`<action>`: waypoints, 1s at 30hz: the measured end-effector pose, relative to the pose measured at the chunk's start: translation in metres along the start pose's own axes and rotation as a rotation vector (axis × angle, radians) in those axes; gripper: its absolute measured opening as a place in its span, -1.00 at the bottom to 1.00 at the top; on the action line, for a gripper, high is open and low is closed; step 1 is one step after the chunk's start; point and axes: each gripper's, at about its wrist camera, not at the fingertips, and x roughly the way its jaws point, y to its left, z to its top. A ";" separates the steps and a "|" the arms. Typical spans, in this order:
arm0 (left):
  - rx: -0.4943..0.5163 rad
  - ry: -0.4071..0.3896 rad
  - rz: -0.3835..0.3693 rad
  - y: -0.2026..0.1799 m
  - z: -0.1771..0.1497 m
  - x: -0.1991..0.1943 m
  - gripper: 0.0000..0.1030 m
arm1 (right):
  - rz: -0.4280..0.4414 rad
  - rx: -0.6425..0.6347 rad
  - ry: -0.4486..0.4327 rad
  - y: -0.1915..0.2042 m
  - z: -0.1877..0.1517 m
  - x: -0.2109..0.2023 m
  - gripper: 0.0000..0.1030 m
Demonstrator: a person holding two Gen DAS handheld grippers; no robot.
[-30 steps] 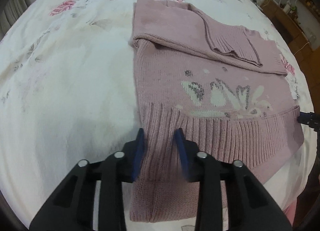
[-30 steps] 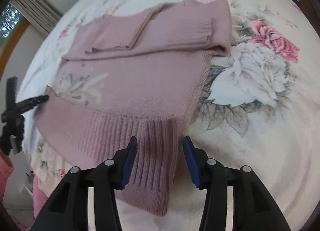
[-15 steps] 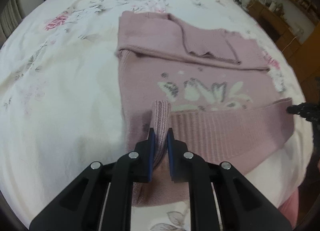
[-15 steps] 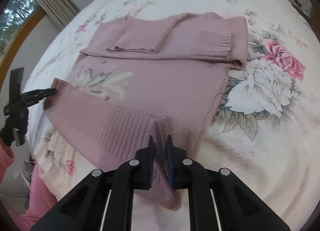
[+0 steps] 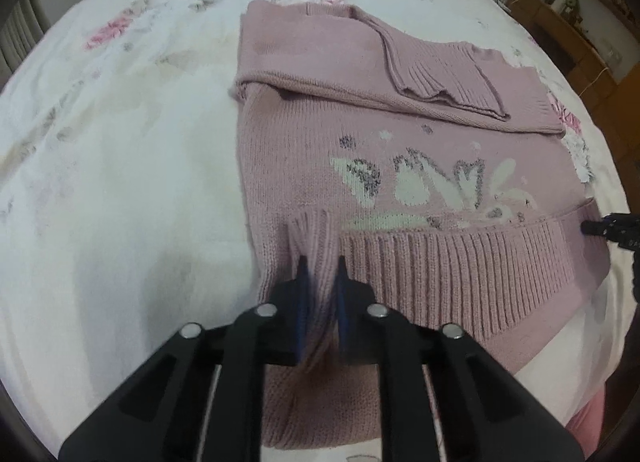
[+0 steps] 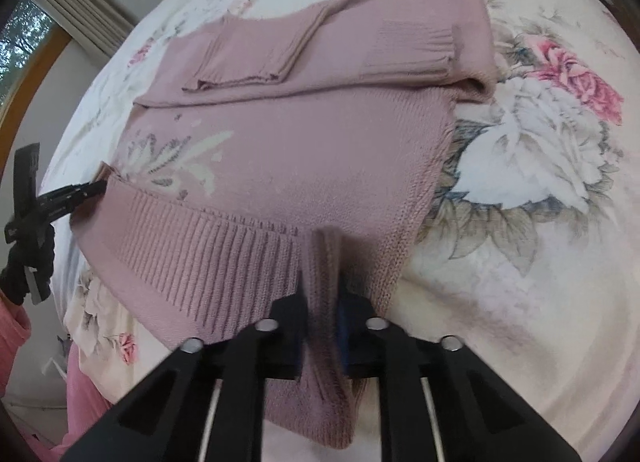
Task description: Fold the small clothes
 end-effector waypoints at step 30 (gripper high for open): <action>-0.070 -0.391 -0.032 -0.009 0.193 -0.064 -0.84 | 0.012 0.073 -0.357 -0.013 0.153 -0.113 -0.81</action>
